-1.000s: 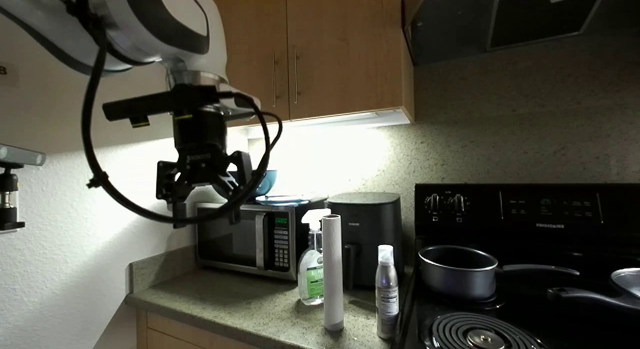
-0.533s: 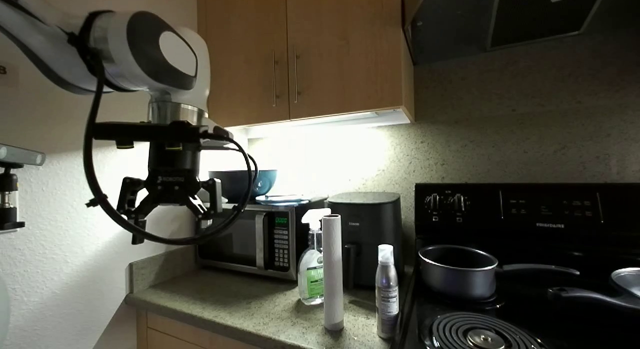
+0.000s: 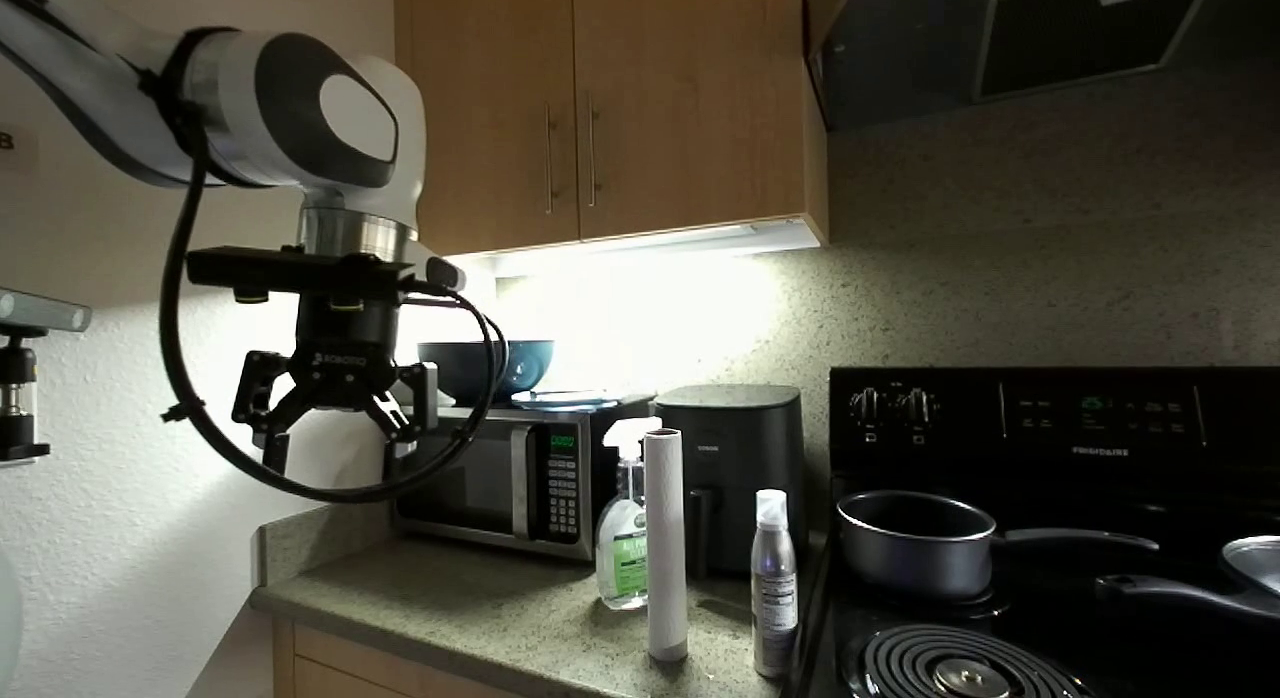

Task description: Open the microwave door

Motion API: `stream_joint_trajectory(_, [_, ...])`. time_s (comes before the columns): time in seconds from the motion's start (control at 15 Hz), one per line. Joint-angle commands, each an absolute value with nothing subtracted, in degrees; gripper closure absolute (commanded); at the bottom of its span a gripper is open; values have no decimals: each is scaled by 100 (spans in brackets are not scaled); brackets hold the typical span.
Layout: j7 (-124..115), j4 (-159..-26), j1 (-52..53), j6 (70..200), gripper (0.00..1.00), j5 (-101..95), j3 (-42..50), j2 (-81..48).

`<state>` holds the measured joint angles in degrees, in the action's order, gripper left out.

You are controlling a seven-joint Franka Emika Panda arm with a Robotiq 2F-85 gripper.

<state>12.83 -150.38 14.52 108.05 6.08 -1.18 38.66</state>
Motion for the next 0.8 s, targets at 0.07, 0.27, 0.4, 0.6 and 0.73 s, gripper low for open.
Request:
stream_joint_trajectory(0.07, [1535, -15349, 1732, 12514, 0, 1747, -123, 3635])
stream_joint_trajectory(0.27, [1854, -15553, 2075, 13960, 0, 2247, -96, 3462])
stream_joint_trajectory(0.4, [1569, -15452, 1995, 13614, 0, 2011, -130, 3511])
stream_joint_trajectory(0.6, [1572, -15476, 2049, 13785, 0, 2041, -126, 3451])
stream_joint_trajectory(0.73, [1610, -15490, 2039, 14001, 0, 2052, -123, 3372])
